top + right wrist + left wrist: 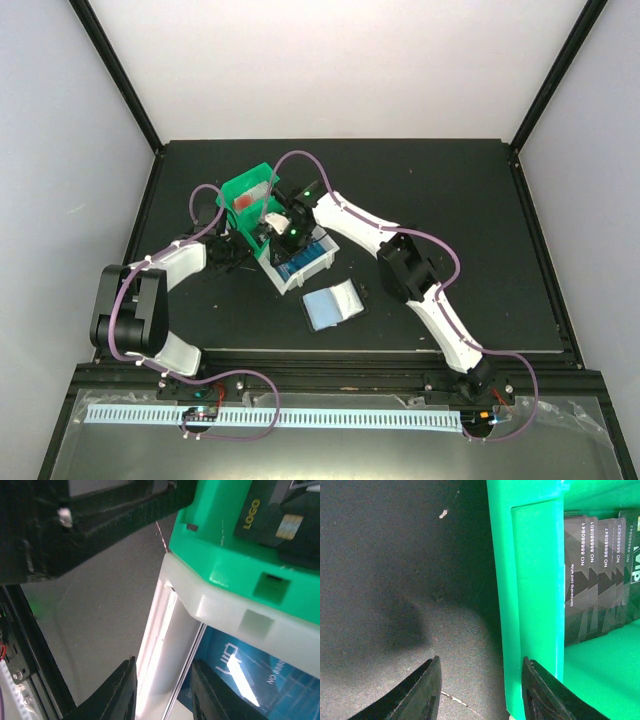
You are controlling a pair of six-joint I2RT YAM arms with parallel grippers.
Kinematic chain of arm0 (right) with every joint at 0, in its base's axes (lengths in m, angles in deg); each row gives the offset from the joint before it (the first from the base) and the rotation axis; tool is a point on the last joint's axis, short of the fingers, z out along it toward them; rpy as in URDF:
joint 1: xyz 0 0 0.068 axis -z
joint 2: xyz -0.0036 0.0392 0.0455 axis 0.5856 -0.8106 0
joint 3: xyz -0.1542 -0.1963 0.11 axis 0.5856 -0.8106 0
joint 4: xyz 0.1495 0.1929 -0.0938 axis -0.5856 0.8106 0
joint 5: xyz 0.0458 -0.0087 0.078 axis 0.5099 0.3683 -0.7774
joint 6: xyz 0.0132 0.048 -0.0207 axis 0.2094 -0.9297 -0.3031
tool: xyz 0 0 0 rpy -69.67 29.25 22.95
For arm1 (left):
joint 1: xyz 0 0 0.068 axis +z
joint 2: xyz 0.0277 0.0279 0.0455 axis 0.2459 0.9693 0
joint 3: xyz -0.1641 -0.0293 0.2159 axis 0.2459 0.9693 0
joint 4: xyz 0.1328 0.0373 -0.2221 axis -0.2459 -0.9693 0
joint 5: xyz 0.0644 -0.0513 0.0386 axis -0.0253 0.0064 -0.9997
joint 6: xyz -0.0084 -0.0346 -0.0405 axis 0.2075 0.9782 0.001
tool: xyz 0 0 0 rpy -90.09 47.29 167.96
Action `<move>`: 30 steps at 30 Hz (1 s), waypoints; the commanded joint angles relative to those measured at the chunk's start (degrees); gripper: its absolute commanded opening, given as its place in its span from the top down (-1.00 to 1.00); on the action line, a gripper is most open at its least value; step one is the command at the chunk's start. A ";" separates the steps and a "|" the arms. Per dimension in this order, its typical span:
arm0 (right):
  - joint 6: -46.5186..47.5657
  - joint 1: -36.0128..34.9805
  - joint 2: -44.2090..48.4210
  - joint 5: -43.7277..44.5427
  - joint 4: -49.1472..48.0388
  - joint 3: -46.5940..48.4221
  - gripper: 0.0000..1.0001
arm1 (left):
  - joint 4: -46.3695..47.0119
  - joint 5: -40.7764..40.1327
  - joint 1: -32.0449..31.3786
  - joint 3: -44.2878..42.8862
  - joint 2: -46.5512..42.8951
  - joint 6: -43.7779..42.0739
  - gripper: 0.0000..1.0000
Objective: Put the credit cards into the card holder
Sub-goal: Pick up the credit card from the storage box.
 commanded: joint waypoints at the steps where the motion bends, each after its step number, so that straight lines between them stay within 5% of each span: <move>1: -4.58 0.25 1.61 -3.02 -1.48 -2.29 0.35 | 1.72 2.11 -0.10 0.59 -0.47 0.76 0.08; 9: -5.58 0.18 2.72 -0.13 -2.14 -5.96 0.35 | 2.17 2.64 -0.02 0.51 -0.30 0.76 0.08; 14: -7.47 0.21 4.02 2.10 -3.55 -5.48 0.66 | 1.62 2.52 -0.11 0.01 -1.15 0.47 0.07; 23: -11.16 0.30 8.60 7.43 -5.25 -7.25 0.97 | 0.11 2.23 -0.05 -0.25 -7.21 -1.62 -0.19; 30: -13.35 0.46 11.44 11.33 -7.32 -9.63 0.97 | -0.27 3.81 -0.10 1.78 -12.74 -2.41 -0.35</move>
